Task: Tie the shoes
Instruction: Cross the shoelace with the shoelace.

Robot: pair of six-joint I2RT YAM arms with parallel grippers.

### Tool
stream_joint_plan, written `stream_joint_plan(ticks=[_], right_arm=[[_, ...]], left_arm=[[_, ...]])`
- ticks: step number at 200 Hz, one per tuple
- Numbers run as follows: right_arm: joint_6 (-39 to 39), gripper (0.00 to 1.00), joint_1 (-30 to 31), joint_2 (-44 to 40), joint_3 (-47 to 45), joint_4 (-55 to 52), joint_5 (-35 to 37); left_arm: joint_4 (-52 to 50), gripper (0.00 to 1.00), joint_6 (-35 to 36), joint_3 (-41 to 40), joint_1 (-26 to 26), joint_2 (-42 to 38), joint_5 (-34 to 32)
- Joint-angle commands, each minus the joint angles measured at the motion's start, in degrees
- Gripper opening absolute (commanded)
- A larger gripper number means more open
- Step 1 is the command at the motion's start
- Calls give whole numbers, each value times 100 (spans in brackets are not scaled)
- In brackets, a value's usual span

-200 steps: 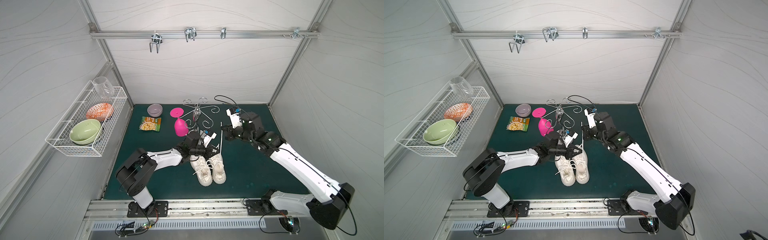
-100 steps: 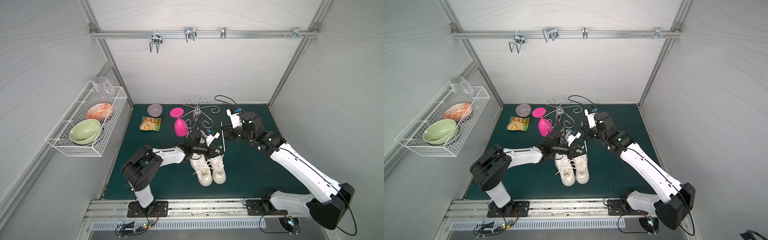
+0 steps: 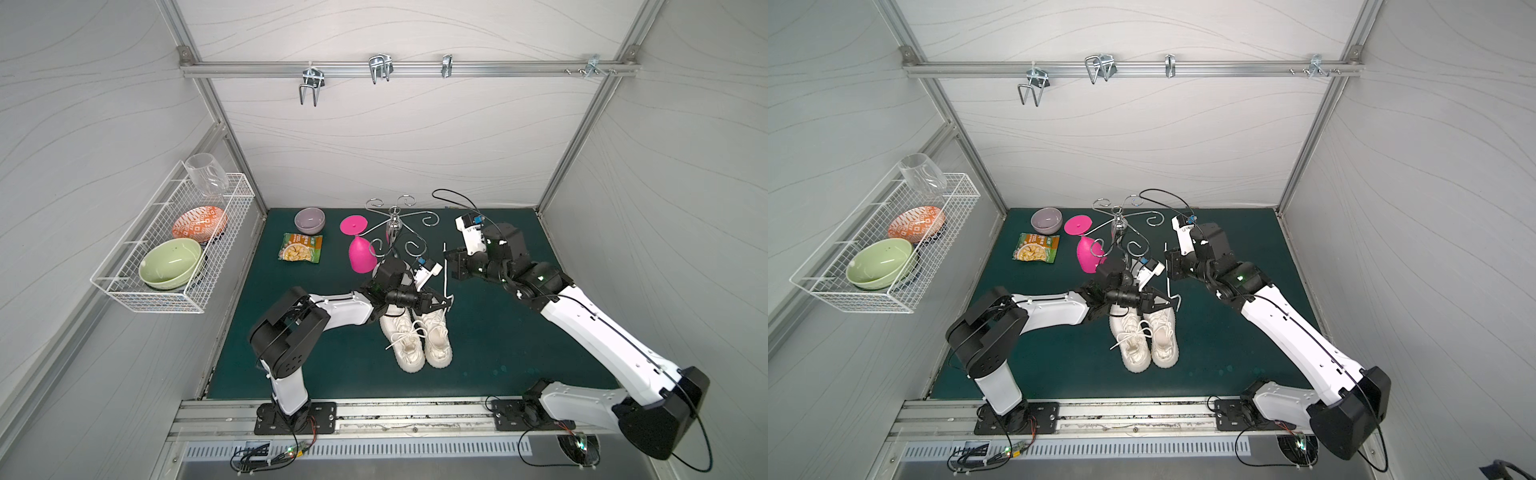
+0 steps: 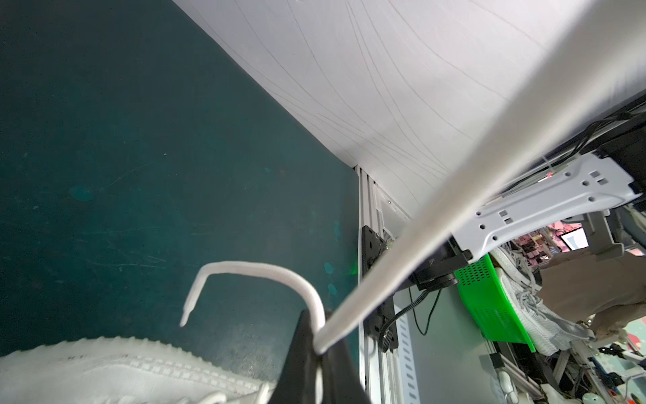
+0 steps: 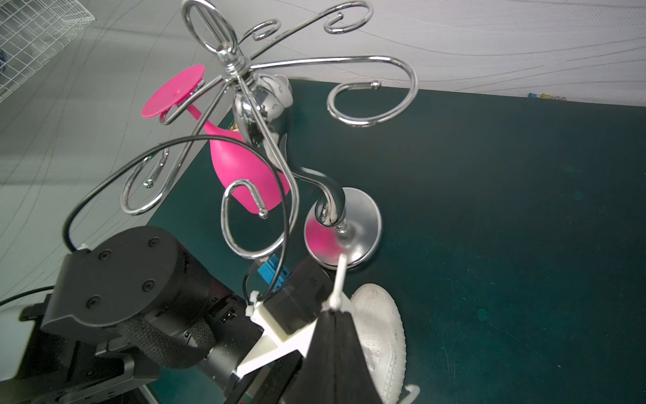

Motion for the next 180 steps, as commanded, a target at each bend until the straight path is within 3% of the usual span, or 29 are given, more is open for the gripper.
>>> stream_joint_plan(ticks=[1, 31, 82, 129, 151, 180], right_arm=[[145, 0, -223, -16, -175, 56, -328], [174, 0, -533, 287, -772, 497, -1452], [593, 0, -528, 988, -1871, 1743, -2607], [838, 0, -405, 1852, -2084, 2407, -2934], [709, 22, -481, 2002, -2114, 2352, -2918], [429, 71, -946, 1484, -1981, 1885, -2609]], left_arm=[[388, 0, 105, -91, 7, -201, -41], [469, 0, 40, -428, 12, -556, 14], [515, 0, -148, -867, 9, -919, 106], [946, 0, -554, -1199, 0, -976, 175], [979, 0, -638, -1252, 3, -999, 138], [1027, 0, -734, -1332, 2, -1020, -17]])
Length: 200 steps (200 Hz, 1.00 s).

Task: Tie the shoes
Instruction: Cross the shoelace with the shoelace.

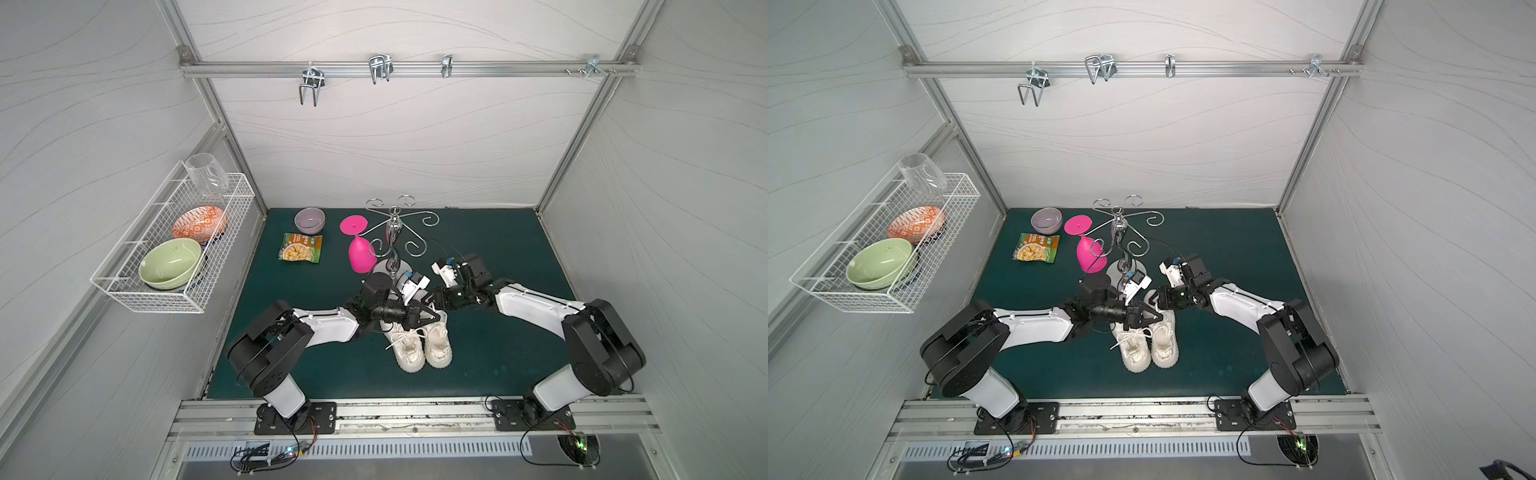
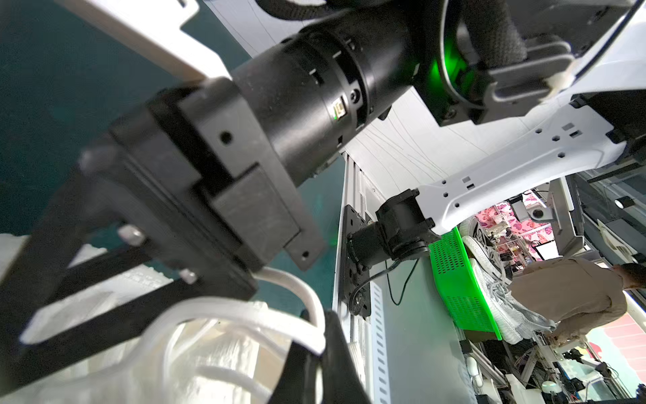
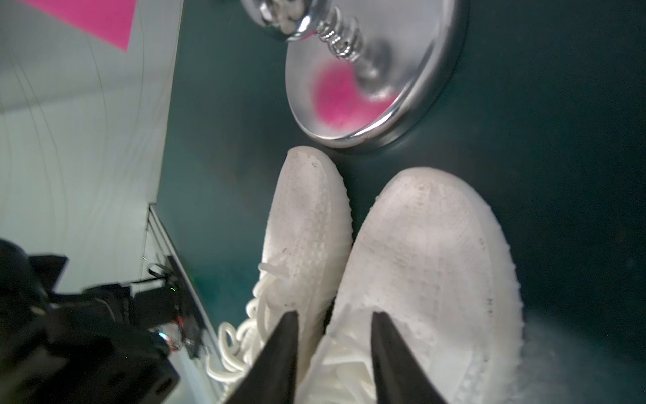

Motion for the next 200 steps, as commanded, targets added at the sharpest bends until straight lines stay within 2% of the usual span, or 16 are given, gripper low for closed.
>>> stream_joint_plan(ticks=[1, 28, 47, 72, 86, 99, 142, 200], right_arm=[[-266, 72, -377, -476, 143, -226, 133], [-563, 99, -926, -1154, 174, -750, 283], [-659, 99, -1364, -1753, -49, -750, -59], [-878, 99, -1541, -2545, -444, -70, -1639], [-631, 99, -1484, -2719, -606, 457, -2276], [-527, 99, -1280, -2693, -623, 701, -2595], [-552, 99, -487, -2090, -552, 1081, -2900], [-541, 99, -196, -1160, -518, 1322, -3335]], left_arm=[[442, 0, -158, -22, 3, -167, -42], [397, 0, -240, 2, 0, -119, -82], [362, 0, -326, 35, 3, -86, -79], [195, 0, -366, 116, -5, -71, 0], [115, 0, -353, 152, -3, -86, 35], [70, 0, -353, 160, -2, -89, 60], [-49, 0, -366, 243, 3, -69, 238], [-81, 1, -419, 320, 0, 6, 355]])
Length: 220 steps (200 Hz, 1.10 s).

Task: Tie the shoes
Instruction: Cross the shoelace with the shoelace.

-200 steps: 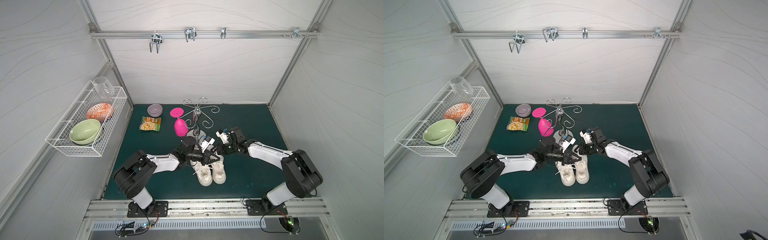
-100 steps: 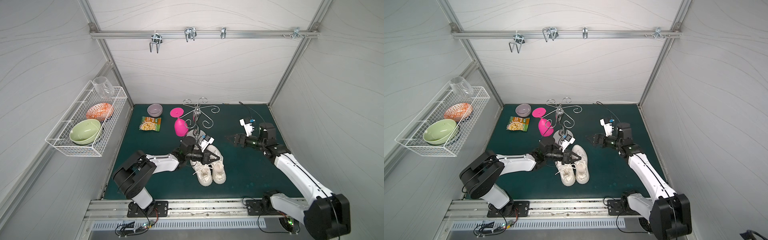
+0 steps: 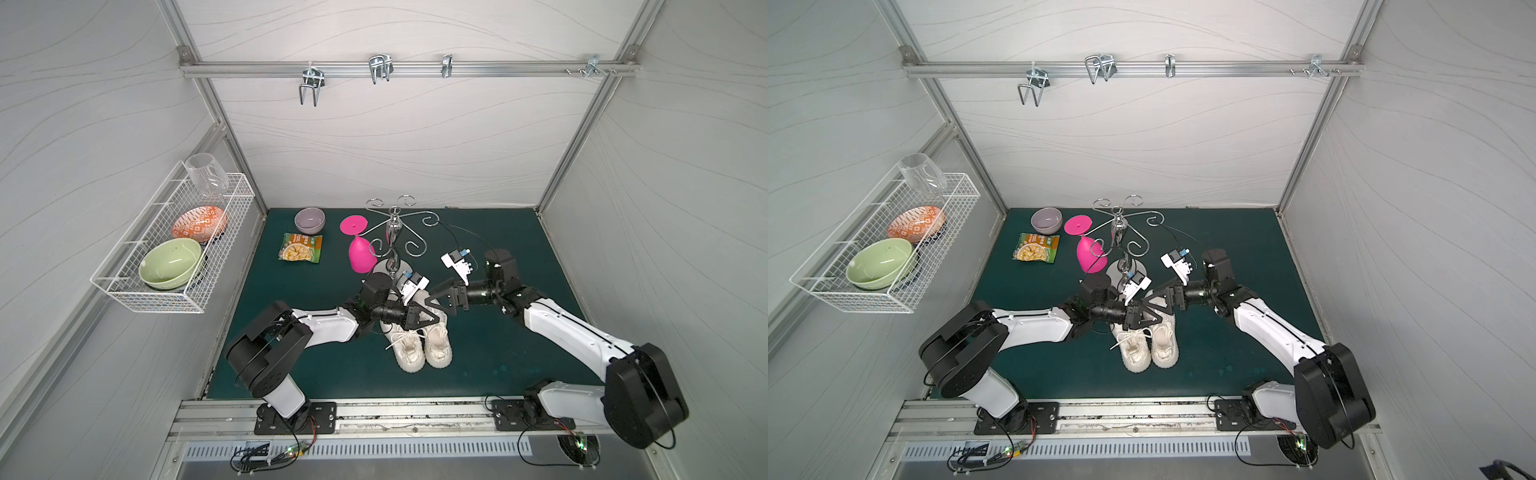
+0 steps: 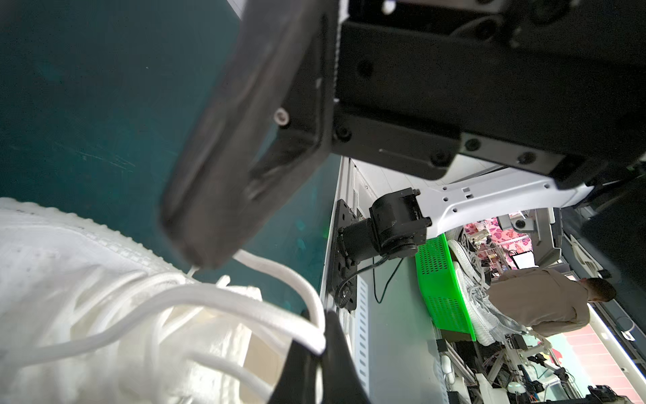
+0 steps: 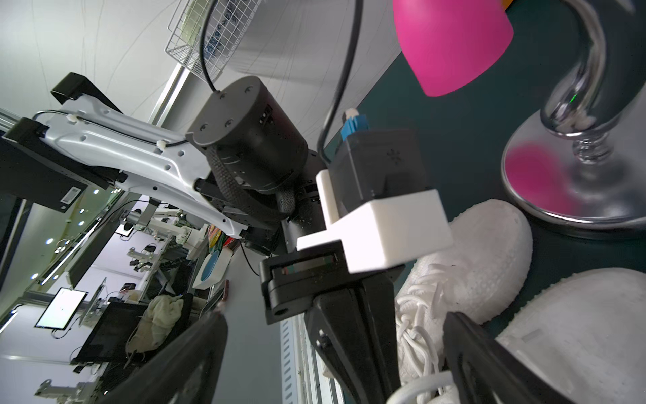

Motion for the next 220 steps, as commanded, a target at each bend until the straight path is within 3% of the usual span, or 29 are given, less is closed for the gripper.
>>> stream_joint_plan(ticks=[1, 70, 220], right_arm=[[-9, 99, 111, 273, 30, 232, -400], [-151, 93, 139, 589, -248, -22, -544], [-288, 51, 49, 198, -1043, -5, 168]], left_arm=[[183, 1, -43, 292, 2, 29, 221], [293, 1, -104, 261, 47, 48, 29], [603, 1, -635, 75, 278, 293, -425]])
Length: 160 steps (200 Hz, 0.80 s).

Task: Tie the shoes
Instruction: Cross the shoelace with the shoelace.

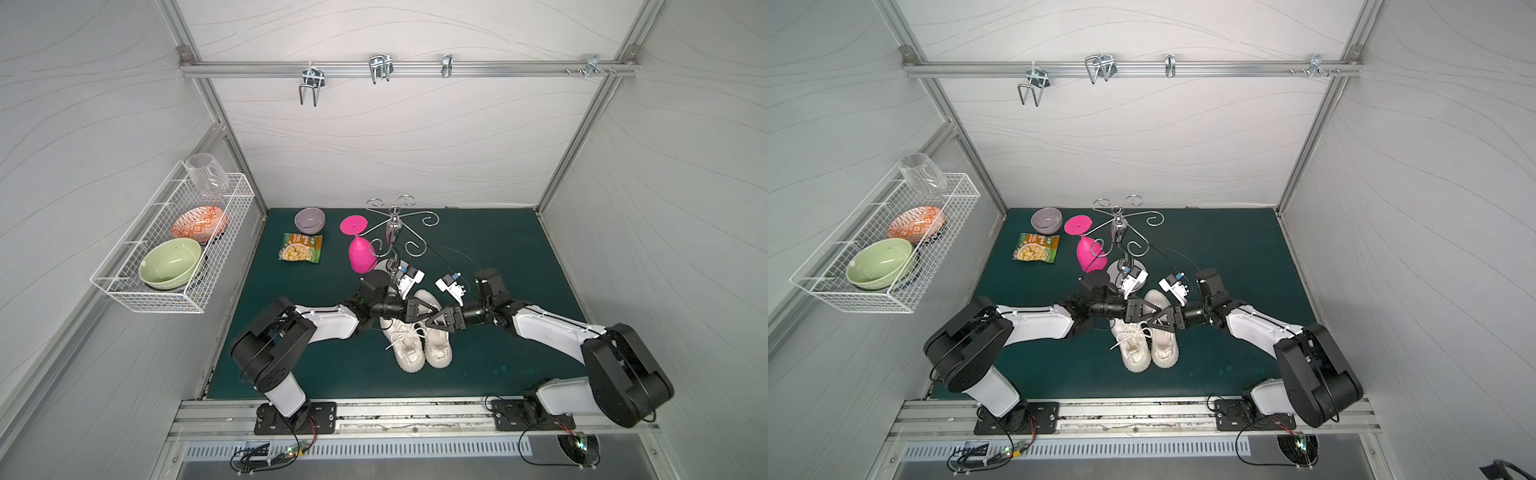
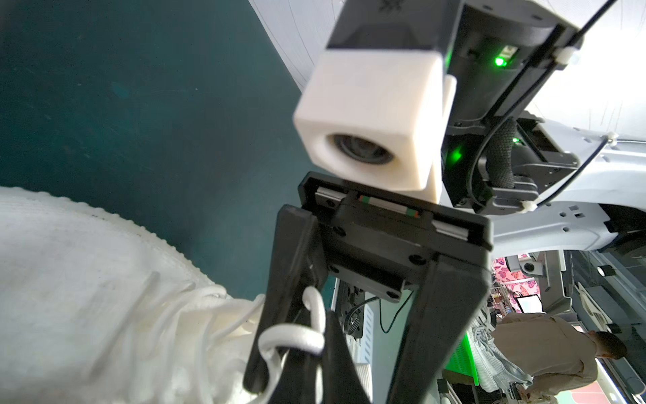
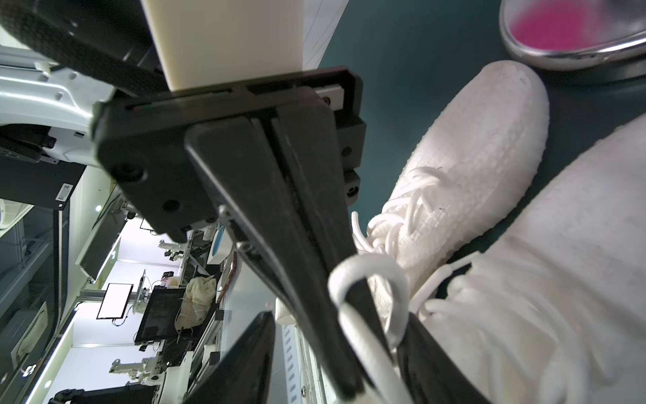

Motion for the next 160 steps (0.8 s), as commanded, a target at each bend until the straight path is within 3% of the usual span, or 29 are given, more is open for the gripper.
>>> stream_joint_plan(ticks=[1, 26, 76, 117, 160], right_arm=[[-109, 51, -52, -215, -85, -64, 124], [-102, 39, -56, -150, -101, -1, 44], [20, 25, -97, -263, -241, 312, 362], [149, 1, -112, -404, -422, 557, 623], [75, 0, -184, -648, -530, 347, 935]], left_arm=[[373, 1, -113, 12, 58, 88, -19], [371, 1, -149, 47, 68, 127, 80], [376, 2, -180, 94, 79, 198, 227], [389, 3, -227, 102, 79, 247, 358], [-218, 7, 195, 103, 207, 74, 365]])
